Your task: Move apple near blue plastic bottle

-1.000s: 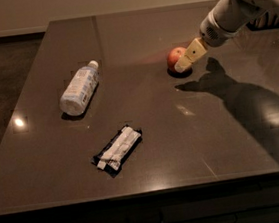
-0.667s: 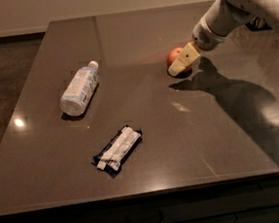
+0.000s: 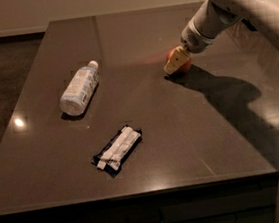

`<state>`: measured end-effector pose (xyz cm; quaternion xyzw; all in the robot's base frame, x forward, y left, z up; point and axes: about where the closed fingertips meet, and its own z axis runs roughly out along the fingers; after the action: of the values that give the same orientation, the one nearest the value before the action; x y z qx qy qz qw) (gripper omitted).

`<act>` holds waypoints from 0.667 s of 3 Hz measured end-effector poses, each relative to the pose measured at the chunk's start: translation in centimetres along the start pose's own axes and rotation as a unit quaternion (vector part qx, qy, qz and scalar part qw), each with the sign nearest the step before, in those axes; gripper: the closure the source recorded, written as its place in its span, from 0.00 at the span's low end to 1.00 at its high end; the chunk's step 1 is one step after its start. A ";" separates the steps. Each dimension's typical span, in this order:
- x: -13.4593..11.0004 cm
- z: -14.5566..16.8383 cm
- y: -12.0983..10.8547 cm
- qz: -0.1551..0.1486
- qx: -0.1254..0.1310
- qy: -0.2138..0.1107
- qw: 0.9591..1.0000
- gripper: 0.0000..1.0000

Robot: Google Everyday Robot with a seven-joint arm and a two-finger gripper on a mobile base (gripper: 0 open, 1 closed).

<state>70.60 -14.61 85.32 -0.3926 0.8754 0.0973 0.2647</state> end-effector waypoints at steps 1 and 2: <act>-1.3 0.2 2.0 -0.024 -0.017 -0.004 1.000 0.64; -3.0 0.8 5.4 -0.062 -0.045 -0.006 0.997 0.87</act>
Offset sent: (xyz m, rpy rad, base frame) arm -0.0394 0.1009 0.0178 0.0174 0.0011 0.2689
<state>68.54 -8.75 86.09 -0.4568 0.8427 0.1227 0.2572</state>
